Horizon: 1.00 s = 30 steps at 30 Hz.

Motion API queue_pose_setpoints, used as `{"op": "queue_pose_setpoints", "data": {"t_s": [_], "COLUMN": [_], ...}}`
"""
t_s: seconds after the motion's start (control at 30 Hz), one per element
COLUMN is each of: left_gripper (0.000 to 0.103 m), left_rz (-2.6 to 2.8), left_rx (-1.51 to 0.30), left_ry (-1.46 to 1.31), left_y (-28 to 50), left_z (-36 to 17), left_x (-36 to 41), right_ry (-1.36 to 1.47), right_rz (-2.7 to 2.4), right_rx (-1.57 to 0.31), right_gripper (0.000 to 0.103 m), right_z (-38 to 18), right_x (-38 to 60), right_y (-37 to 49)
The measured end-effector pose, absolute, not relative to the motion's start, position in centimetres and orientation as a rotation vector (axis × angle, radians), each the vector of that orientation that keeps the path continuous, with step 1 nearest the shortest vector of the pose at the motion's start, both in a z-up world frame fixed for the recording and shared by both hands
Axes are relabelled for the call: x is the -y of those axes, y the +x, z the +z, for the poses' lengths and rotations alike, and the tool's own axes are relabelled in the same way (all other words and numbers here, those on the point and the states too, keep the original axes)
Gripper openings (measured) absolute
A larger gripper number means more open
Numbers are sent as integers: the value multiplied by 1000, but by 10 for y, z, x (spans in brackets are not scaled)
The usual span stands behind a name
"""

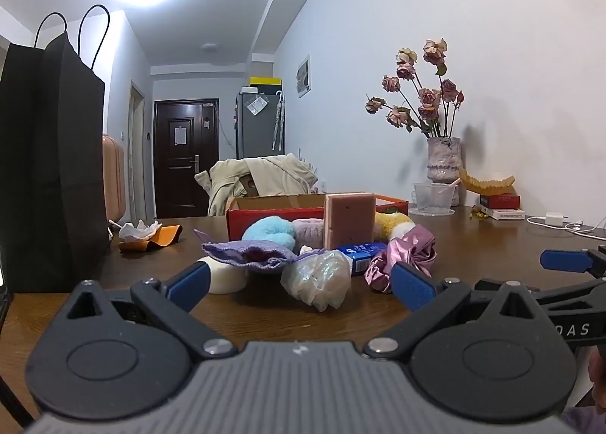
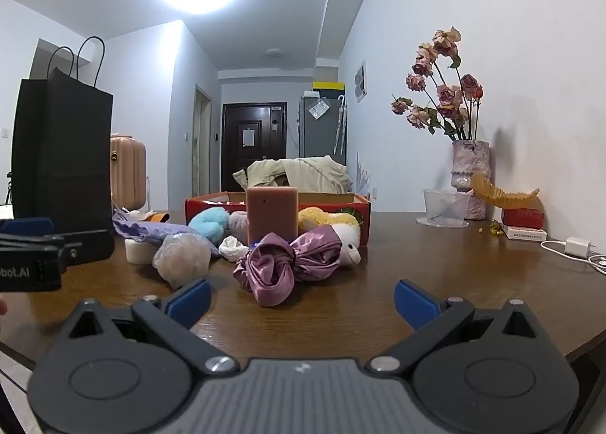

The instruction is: Organize soft objects

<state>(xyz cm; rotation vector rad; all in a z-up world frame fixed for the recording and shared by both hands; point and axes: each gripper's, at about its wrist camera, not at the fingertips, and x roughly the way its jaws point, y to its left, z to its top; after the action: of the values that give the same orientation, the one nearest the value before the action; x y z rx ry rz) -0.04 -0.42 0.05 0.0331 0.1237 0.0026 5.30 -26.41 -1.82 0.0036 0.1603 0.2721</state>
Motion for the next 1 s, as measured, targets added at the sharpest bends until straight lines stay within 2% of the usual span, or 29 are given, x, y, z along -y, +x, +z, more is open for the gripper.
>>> {"op": "queue_pose_setpoints", "data": {"t_s": [1.0], "left_gripper": [103], "left_rz": [2], "left_rx": [-122], "left_ry": [39], "left_y": [0], "left_z": [1], "left_x": [4], "right_ry": [18], "right_rz": [266], "right_rx": [-158], "right_gripper": [103], "right_z": [-17], "right_x": [267], "right_y": [52]}}
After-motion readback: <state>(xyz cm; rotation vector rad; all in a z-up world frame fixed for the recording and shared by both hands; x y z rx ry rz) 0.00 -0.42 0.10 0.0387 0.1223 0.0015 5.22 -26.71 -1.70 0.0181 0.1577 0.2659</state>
